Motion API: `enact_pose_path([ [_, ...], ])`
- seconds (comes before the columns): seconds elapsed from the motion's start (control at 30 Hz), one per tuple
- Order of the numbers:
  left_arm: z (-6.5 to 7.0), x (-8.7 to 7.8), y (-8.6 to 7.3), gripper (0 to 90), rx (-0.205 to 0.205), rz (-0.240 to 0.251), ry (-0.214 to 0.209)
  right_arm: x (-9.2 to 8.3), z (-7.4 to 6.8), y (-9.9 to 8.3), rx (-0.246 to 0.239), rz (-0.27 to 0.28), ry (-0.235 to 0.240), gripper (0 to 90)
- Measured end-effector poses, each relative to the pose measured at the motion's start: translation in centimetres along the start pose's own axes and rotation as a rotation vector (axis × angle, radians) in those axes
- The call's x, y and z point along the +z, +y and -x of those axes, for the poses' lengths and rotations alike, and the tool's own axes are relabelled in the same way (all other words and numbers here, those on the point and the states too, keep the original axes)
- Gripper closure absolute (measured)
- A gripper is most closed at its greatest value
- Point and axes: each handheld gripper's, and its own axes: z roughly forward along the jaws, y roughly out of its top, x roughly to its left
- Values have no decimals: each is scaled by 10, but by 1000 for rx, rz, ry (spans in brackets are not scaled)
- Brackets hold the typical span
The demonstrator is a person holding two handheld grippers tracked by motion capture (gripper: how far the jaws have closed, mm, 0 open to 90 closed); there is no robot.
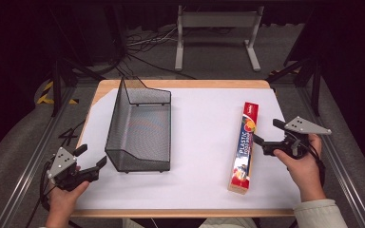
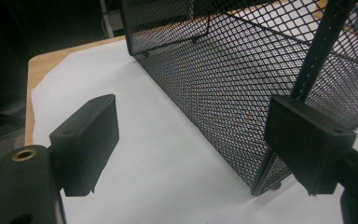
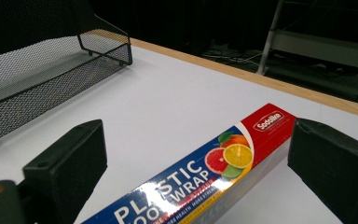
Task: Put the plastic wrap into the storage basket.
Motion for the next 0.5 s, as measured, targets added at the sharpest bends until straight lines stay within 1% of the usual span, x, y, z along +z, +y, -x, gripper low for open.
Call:
enact_pose_path([
  [0.07,0,0,0,188,1,-1,1,5,-2,2,-6,5,-2,47],
  [0.13,0,0,-1,188,1,-1,2,10,-5,4,4,6,-17,49],
  [0.17,0,0,-1,188,1,-1,2,10,-5,4,4,6,-17,49],
  [0.2,0,0,-1,188,2,-1,5,14,-7,7,23,-1,-9,49],
  [0.23,0,-1,-1,188,4,2,10,17,-9,8,20,-6,-4,48],
  [0.33,0,-2,0,189,7,12,13,22,-14,13,6,-6,-16,36],
  [0.37,1,-2,0,189,11,12,16,24,-15,15,-1,-4,-9,37],
  [0.4,1,-2,0,189,14,14,16,26,-15,16,-4,-1,-23,39],
  [0.47,1,-2,0,189,19,10,18,29,-16,16,19,-13,-51,43],
  [0.5,1,-1,0,189,18,12,20,32,-16,16,33,-24,-53,43],
])
